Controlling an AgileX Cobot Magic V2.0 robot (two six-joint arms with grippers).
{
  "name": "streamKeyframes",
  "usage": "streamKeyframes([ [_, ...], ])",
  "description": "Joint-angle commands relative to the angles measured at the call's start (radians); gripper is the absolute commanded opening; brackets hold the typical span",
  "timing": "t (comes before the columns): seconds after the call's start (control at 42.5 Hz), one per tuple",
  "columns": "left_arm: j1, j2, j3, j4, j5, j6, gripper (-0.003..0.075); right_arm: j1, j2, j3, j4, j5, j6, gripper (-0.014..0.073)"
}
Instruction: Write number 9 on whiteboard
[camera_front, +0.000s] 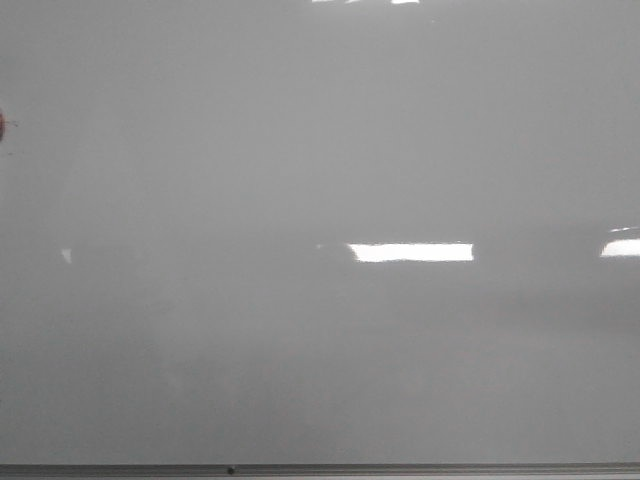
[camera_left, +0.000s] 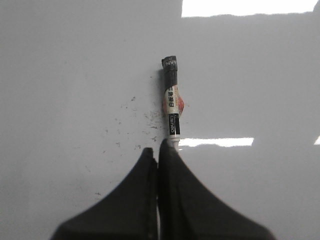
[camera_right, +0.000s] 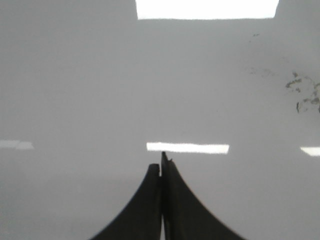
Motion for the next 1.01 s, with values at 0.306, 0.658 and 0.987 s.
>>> streamKeyframes([
  [0.306,-0.001,-0.013,-0.184,-0.005,-0.156,-0.011,-0.0019,-0.004,-0.007,-0.295,0.0,0.104,0.022,-0.0069],
  [0.658,-0.001,0.157,-0.562,-0.005,0.141,-0.011,-0.0019,-0.004,0.22,-0.664,0.0,0.36,0.022,-0.0069],
  [0.987,-0.001,0.36,-0.685,-0.005,0.327,-0.011,-0.0019,-0.004,0.444,-0.773,0.0,0.544,0.022,-0.0069],
])
